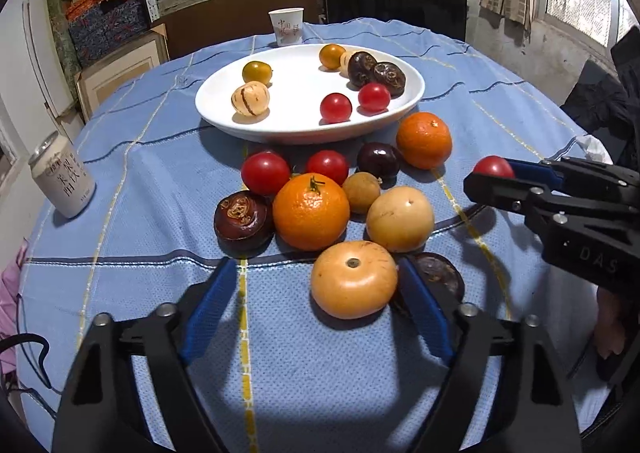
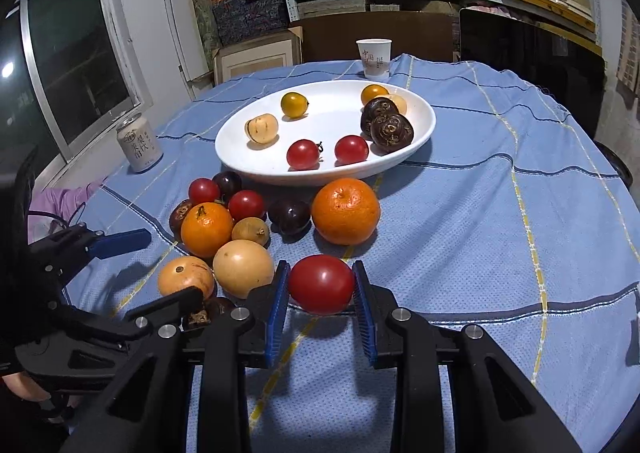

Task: Organize fruits
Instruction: 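Grasp a red tomato with the right tool while the left tool grasps a pale orange fruit, then carry the tomato and pale orange fruit onto the plate and open both tools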

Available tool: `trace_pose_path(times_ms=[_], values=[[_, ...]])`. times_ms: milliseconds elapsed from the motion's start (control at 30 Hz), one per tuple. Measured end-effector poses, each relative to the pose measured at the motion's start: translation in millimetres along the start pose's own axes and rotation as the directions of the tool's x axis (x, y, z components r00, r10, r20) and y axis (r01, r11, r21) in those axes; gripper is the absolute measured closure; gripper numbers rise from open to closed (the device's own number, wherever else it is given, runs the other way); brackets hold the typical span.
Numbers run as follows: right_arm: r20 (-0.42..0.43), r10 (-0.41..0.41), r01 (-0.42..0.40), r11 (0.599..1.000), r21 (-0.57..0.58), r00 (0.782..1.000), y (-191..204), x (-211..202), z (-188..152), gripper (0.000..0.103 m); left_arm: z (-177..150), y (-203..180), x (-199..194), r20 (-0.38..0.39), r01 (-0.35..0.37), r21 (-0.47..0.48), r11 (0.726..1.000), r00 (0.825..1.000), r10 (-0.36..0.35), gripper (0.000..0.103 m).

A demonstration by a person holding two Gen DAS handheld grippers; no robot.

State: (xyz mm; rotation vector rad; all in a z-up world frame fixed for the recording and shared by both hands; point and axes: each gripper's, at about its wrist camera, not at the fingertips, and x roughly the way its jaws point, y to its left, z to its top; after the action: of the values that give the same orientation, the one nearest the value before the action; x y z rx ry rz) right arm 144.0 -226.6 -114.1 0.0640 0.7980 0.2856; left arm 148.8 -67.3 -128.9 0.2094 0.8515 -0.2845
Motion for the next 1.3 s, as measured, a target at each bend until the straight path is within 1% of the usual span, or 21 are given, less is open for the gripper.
trace_pose_path(times_ms=[67, 133, 233, 333, 433, 467, 500, 533, 567, 700, 967, 1300], values=[[0.004, 0.0, 0.0, 1.0, -0.003, 1.0, 0.5, -0.8, -0.1, 0.071, -1.0, 1.4, 1.3, -0.013, 0.002, -0.006, 1.0, 1.0, -0.002, 0.047], [0.007, 0.001, -0.001, 1.0, -0.003, 1.0, 0.5, -1.7, -0.1, 0.071, -3.3, 3.6, 2.2, -0.031, 0.016, -0.016, 1.0, 0.999, -0.016, 0.048], [0.017, 0.004, -0.004, 1.0, -0.006, 1.0, 0.6, -3.6, -0.8, 0.071, -7.0, 8.7, 3.1, -0.051, 0.039, -0.033, 0.999, 0.998, -0.041, 0.046], [0.009, 0.007, -0.007, 1.0, -0.011, 1.0, 1.5, -2.1, -0.4, 0.071, -7.0, 9.0, 13.1, -0.092, 0.034, -0.039, 0.999, 0.995, -0.038, 0.045], [0.014, 0.012, -0.012, 1.0, -0.004, 1.0, -0.1, -2.4, -0.4, 0.071, -5.8, 7.1, 15.0, -0.088, 0.033, -0.034, 0.999, 0.995, -0.036, 0.044], [0.013, 0.014, -0.014, 1.0, 0.001, 1.0, -0.9, -2.1, -0.3, 0.071, -5.1, 7.9, 14.5, -0.082, 0.041, -0.039, 0.998, 0.996, -0.044, 0.046], [0.013, 0.014, -0.014, 1.0, 0.004, 1.0, -1.4, -2.1, -0.4, 0.071, -4.9, 8.9, 13.5, -0.075, 0.044, -0.045, 0.998, 0.996, -0.047, 0.054], [0.014, 0.013, -0.013, 1.0, 0.009, 1.0, -2.2, -2.2, -0.4, 0.071, -4.6, 9.5, 11.8, -0.065, 0.052, -0.049, 0.997, 0.996, -0.055, 0.057], [0.014, 0.013, -0.014, 1.0, 0.011, 1.0, -2.5, -2.1, -0.4, 0.071, -4.8, 9.0, 9.3, -0.053, 0.046, -0.045, 0.998, 0.997, -0.049, 0.059], [0.02, 0.01, -0.01, 1.0, 0.014, 1.0, -2.6, -3.1, -0.6, 0.071, -4.8, 3.6, 5.6, -0.038, 0.041, -0.021, 0.999, 0.998, -0.041, 0.059], [0.036, 0.001, -0.001, 1.0, 0.015, 0.999, -2.5, -6.3, -1.3, 0.071, -5.5, 7.5, 0.3, -0.02, 0.034, -0.042, 0.999, 0.999, -0.035, 0.059], [0.065, -0.01, 0.009, 1.0, 0.003, 0.998, -0.4, -16.9, -3.1, 0.071, -6.5, 11.0, -10.3, 0.027, 0.005, -0.052, 0.999, 1.0, -0.004, 0.059]])
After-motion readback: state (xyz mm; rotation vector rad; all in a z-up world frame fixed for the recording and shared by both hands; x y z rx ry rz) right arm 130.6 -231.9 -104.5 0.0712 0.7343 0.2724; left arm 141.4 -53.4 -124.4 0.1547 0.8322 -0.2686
